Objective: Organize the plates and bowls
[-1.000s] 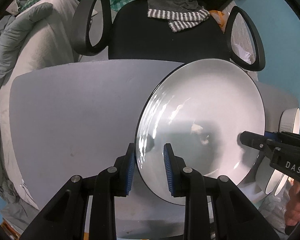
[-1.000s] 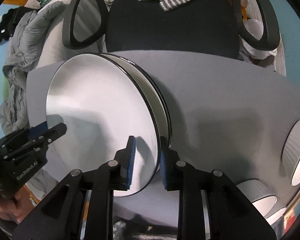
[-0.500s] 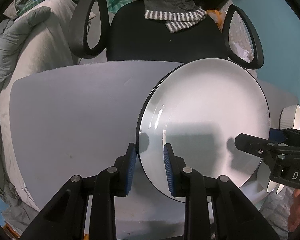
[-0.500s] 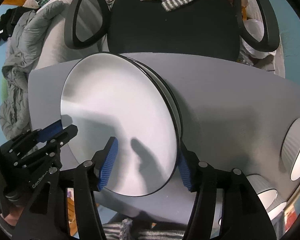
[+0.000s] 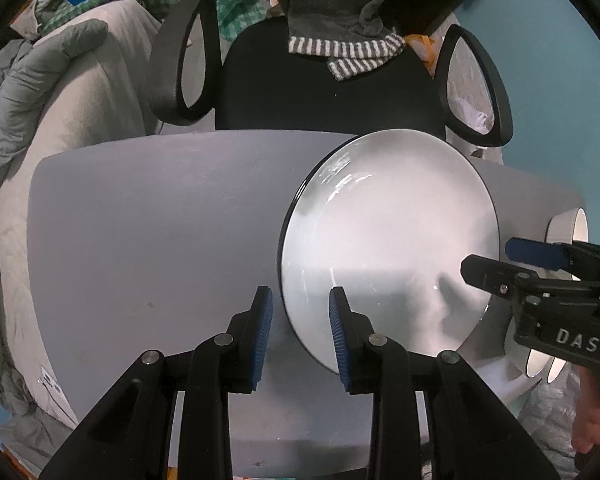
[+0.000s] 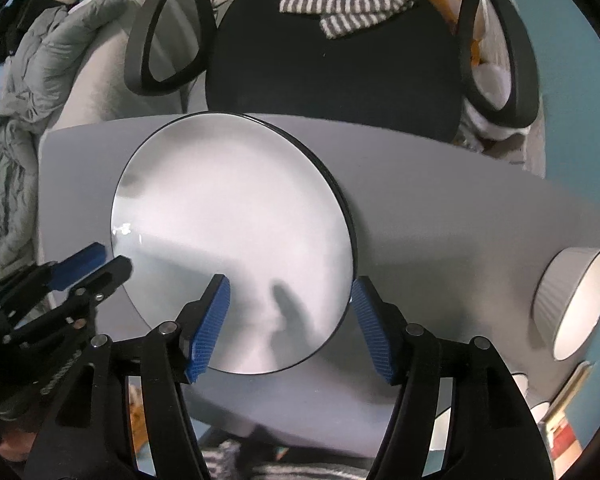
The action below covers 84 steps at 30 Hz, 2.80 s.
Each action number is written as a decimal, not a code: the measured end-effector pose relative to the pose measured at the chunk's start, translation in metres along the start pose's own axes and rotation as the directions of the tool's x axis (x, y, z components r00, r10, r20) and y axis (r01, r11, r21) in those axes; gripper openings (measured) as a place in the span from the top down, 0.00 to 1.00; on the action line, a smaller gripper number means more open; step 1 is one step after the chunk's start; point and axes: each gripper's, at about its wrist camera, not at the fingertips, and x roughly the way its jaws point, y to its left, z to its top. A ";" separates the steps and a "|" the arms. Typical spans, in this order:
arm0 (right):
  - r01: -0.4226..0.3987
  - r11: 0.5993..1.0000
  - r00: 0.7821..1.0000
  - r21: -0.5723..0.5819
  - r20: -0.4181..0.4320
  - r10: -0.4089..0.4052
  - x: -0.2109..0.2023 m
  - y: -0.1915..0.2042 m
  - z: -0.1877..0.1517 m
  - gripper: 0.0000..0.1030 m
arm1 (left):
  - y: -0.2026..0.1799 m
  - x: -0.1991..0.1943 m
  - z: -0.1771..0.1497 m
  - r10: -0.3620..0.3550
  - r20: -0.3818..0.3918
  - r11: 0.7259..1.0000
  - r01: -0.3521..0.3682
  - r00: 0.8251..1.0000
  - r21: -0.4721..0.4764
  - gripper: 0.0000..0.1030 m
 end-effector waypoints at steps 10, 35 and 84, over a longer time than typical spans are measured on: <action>0.107 0.990 0.981 -0.095 0.169 -0.090 -0.027 0.014 -0.035 0.30 | -0.004 -0.041 -0.039 0.014 0.143 0.998 -0.021 0.990 0.053 0.42; 0.067 0.992 0.812 -0.110 0.583 0.010 -0.125 0.056 -0.161 0.30 | 0.005 -0.147 -0.163 -0.025 0.415 0.993 -0.026 0.910 0.116 0.22; 0.065 0.979 0.779 0.194 0.603 -0.171 -0.134 -0.137 -0.258 0.30 | -0.197 -0.118 -0.148 -0.283 0.289 0.905 0.155 0.914 0.396 0.21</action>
